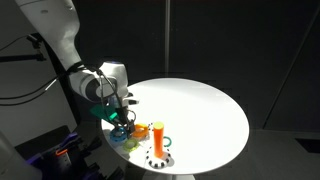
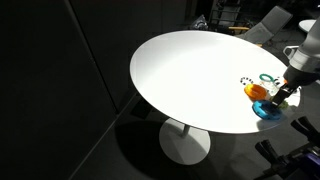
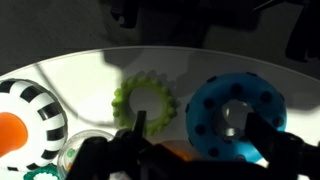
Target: Put the blue ring on the stack
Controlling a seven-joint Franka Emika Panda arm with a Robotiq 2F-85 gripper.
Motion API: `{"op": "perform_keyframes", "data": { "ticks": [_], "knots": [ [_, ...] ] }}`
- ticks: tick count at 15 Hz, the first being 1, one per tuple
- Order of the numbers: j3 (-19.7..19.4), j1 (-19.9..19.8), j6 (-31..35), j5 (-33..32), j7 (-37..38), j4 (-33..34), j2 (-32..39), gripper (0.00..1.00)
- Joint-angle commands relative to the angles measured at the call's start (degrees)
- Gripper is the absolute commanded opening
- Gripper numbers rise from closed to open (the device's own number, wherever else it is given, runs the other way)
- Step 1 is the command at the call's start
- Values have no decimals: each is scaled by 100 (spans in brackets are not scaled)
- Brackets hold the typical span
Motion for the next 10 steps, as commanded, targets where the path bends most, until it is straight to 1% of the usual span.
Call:
{"op": "perform_keyframes", "data": {
  "ticks": [1, 10],
  "knots": [
    [-61, 50, 54, -224, -49, 158, 173, 100],
    [-6, 35, 359, -200, -230, 276, 447, 100]
  ]
}}
